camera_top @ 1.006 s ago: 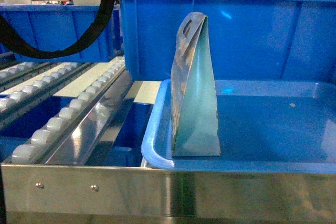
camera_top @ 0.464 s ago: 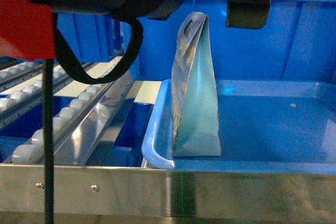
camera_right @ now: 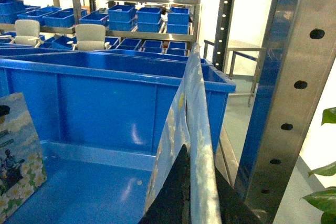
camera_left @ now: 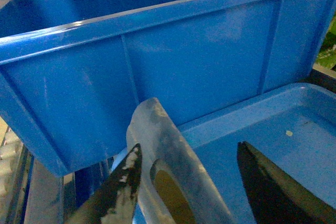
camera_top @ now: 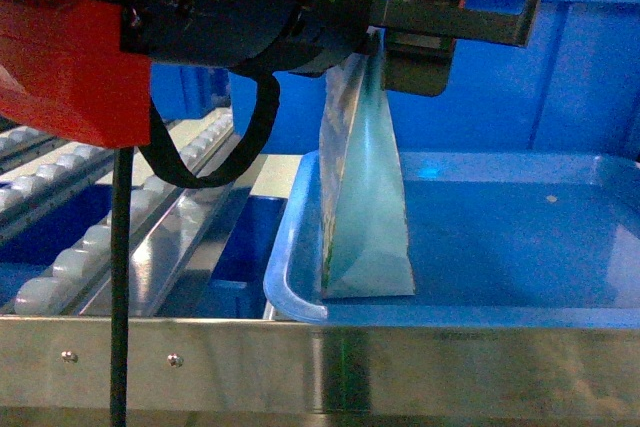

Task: Move flower gift bag to table near conveyor

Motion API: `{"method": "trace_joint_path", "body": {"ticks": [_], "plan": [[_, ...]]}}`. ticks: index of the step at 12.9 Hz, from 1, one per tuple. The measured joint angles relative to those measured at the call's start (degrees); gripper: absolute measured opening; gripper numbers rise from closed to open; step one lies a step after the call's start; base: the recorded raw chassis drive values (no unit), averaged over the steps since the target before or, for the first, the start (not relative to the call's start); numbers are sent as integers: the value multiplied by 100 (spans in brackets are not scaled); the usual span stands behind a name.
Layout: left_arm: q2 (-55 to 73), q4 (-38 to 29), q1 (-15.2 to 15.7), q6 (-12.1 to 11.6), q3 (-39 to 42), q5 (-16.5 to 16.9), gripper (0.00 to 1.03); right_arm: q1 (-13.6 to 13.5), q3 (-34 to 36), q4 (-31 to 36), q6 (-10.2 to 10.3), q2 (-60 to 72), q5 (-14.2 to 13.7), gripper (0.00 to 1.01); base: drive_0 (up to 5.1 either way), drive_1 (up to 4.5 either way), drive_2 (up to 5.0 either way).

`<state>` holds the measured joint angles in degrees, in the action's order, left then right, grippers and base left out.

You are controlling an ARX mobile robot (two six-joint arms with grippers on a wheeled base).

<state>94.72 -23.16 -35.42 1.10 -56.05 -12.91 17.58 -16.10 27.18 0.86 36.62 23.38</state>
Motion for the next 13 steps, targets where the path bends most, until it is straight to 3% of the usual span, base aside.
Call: {"method": "trace_joint_path", "body": {"ticks": [3,4,9,13], "plan": [[4,44,68,46,59,-11,7,0,0,0,0,0,0,2,0,0,0],[4,42,83,48,68,-4,2,0,0,0,0,0,0,2,0,0,0],[-269,-254,280,-13,199,179,2,0,0,0,0,0,0,2,0,0,0],[-990,-514,546,-479,286,334,2,-2,0,0,0,0,0,2,0,0,0]]}}
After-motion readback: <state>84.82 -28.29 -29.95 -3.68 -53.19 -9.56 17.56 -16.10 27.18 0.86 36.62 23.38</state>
